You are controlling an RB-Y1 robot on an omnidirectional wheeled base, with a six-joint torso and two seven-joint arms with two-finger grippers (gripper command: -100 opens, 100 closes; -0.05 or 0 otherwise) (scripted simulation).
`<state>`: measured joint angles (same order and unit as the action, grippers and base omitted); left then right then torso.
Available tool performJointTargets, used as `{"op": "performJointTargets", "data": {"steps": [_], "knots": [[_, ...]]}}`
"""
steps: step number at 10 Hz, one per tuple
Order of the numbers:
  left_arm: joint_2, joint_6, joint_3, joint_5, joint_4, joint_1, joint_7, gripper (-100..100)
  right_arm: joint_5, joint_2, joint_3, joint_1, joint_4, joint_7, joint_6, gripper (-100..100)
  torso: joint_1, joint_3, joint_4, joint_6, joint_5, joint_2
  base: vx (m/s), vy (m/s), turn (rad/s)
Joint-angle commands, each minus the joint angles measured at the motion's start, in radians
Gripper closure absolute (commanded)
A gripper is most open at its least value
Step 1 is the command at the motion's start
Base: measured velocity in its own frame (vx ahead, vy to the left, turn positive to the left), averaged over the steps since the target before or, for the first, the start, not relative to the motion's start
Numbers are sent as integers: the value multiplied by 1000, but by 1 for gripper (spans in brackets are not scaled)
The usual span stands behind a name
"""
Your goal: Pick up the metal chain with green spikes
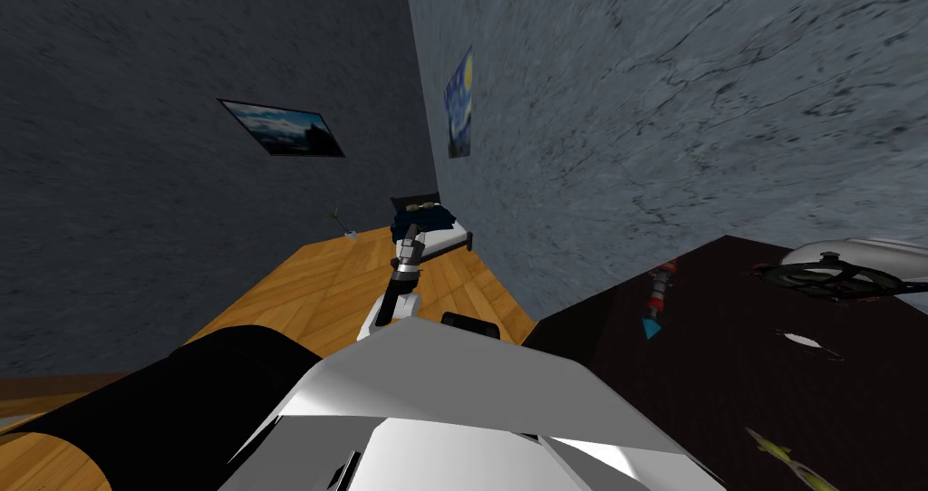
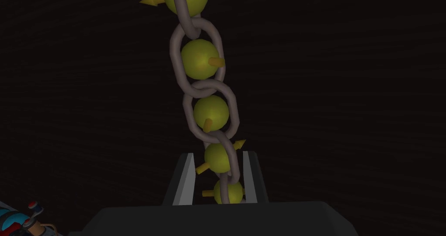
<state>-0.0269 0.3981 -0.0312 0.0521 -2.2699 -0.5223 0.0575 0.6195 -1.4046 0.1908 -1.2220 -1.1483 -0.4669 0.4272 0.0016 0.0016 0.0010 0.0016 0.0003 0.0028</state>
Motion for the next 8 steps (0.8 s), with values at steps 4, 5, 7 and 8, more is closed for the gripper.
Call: {"op": "performJointTargets", "data": {"steps": [4, 5, 7, 8], "knots": [[0, 0, 0, 0, 0, 0, 0, 0, -26, -86, 38, -69, -57, 67, -29, 100, 2, 3, 1, 0, 1, 5, -69, 19, -30], [0, 0, 0, 0, 0, 0, 0, 0, -30, -100, 44, -81, -66, 78, -34, 100, 3, 3, 1, 0, 1, 5, -65, 8, -28], [0, 0, 0, 0, 0, 0, 0, 0, -34, -114, 47, -89, -74, 86, -38, 100, 2, 3, 1, 0, 1, 5, -52, 0, -16], [0, 0, 0, 0, 0, 0, 0, 0, -35, -117, 48, -90, -76, 91, -39, 0, 1, 2, 1, 1, 1, 3, -5, 0, -1]]}}
